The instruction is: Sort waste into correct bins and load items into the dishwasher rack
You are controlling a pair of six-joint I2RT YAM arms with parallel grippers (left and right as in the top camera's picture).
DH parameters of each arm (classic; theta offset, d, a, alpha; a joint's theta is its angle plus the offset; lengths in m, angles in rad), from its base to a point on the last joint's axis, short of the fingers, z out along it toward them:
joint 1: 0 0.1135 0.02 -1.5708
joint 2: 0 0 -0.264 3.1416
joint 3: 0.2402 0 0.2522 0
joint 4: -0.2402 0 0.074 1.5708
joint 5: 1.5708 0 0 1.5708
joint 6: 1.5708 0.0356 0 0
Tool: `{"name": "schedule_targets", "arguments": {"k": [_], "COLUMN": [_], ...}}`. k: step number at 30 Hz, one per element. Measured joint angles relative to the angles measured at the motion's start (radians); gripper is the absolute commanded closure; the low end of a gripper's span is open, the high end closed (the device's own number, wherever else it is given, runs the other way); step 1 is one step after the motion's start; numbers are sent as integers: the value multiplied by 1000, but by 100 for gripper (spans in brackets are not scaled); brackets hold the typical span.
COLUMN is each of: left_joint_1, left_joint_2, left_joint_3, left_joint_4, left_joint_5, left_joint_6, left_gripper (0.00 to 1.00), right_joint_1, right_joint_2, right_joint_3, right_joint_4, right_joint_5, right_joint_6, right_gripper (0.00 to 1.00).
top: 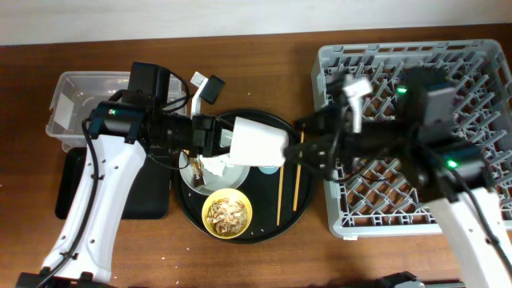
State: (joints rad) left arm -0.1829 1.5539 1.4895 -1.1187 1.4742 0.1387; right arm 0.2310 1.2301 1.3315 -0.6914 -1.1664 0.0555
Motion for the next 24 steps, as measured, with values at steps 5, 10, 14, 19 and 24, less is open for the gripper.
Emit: {"name": "schedule_targets", "arguments": {"k": [5, 10, 14, 19, 24], "left_joint_1": [0, 0, 3, 1, 1], "left_joint_2": [0, 0, 1, 1, 1], "left_joint_3": [0, 0, 0, 0, 0], "left_joint_4": [-3, -4, -44, -63, -45], "left_joint_5": [18, -40, -401, -776, -851], "left_joint_6": [4, 13, -31, -91, -98], "left_gripper": [81, 1, 1, 1, 1], "right_joint_1": [103, 29, -142, -221, -221], "right_joint_2": [34, 27, -32, -75, 24], "right_joint_3": [0, 1, 8, 5, -128], "right_joint_4": [55, 16, -213, -677, -661], "right_joint_5": [-8, -9, 180, 811, 1021], "right_joint_6": [14, 31, 43, 142, 183], "right_gripper": [45, 46, 49, 47, 47]}}
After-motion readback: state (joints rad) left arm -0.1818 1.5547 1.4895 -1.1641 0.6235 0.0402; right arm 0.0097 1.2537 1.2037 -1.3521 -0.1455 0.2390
